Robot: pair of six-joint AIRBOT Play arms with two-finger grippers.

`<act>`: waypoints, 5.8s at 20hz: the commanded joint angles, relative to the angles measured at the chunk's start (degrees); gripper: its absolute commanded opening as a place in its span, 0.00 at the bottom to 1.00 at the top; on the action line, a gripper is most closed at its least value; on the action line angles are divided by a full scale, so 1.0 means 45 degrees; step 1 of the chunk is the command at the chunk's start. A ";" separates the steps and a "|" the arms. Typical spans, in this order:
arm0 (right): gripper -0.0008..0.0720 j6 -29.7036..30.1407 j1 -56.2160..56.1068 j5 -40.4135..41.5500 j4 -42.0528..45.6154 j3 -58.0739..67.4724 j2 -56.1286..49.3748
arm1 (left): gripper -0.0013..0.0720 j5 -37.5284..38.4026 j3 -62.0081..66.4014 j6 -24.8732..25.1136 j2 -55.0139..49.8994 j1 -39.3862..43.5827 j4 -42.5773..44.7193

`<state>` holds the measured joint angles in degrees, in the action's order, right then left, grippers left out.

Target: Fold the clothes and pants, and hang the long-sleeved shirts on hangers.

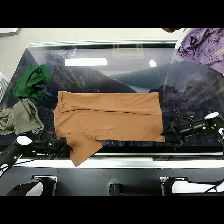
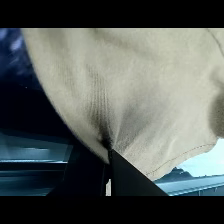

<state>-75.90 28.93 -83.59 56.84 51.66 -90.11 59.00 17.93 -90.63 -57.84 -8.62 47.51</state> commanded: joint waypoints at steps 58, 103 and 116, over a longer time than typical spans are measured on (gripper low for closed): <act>0.05 0.0029 -0.3857 0.4663 0.0665 0.4935 -0.1287 | 0.04 0.1943 1.4450 0.1200 -0.9797 0.0617 0.3298; 0.05 -0.4051 -0.2584 -0.0461 0.3230 0.7776 0.1559 | 0.04 -0.0204 1.5956 -0.1355 -1.0530 0.6679 0.0117; 0.05 -0.5338 -0.2584 -0.2453 0.4881 0.9646 0.3594 | 0.04 -0.3696 1.8870 -0.1928 -1.4207 1.1312 -0.4852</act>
<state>-98.67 17.34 -93.17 77.93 92.05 -74.39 43.64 97.45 -97.43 -117.36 39.22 29.02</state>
